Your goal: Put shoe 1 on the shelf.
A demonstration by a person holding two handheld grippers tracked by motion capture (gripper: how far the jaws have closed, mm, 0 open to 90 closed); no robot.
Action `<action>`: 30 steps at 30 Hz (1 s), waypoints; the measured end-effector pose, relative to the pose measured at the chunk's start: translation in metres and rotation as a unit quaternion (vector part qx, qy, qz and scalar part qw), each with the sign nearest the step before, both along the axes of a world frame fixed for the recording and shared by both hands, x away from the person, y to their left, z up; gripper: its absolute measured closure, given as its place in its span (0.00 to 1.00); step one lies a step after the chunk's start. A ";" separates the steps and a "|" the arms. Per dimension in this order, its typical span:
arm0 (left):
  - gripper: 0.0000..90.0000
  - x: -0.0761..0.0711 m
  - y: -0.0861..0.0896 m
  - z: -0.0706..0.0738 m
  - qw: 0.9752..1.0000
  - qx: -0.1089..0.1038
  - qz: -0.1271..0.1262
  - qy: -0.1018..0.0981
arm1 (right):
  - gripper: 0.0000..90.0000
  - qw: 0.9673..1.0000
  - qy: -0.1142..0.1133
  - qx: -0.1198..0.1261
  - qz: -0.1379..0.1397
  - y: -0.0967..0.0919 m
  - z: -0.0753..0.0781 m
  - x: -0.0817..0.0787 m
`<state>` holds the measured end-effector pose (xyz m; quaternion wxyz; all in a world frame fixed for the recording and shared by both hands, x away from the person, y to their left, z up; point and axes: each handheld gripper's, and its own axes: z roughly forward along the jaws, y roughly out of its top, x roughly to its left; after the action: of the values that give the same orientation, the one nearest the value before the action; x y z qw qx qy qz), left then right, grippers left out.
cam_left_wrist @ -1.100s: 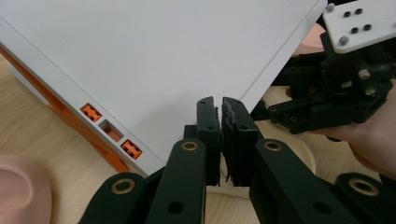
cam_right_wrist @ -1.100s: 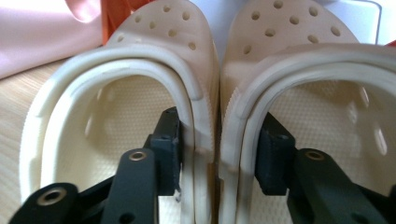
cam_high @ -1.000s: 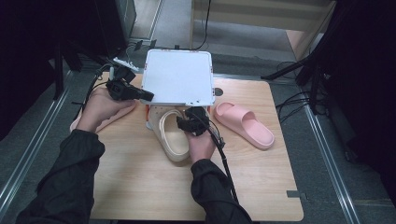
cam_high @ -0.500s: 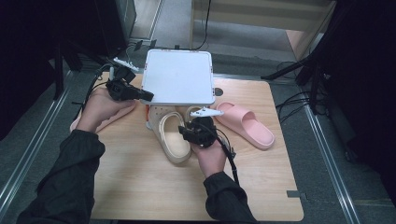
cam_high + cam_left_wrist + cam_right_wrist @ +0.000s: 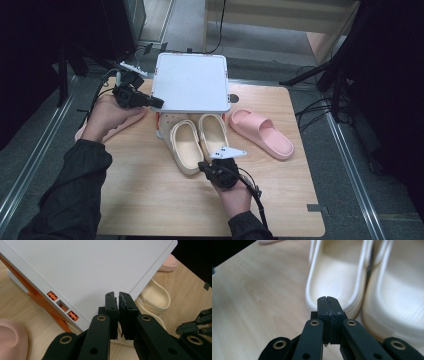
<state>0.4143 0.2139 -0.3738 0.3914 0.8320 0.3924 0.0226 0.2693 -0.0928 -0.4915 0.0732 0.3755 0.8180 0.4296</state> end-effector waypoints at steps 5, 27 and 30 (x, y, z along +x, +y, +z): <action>0.95 0.000 0.000 0.000 1.000 0.001 0.000 -0.001 | 1.00 1.000 0.010 0.002 0.014 0.001 -0.014 -0.006; 0.95 -0.001 -0.001 -0.001 1.000 0.000 0.001 -0.001 | 1.00 1.000 -0.007 -0.016 0.018 0.038 -0.012 0.021; 0.95 -0.001 0.000 -0.001 1.000 -0.003 0.004 0.002 | 1.00 1.000 -0.010 -0.025 0.014 0.049 -0.012 0.032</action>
<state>0.4134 0.2140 -0.3745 0.3935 0.8290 0.3968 0.0216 0.3008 -0.0441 -0.5032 0.0843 0.3576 0.8332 0.4133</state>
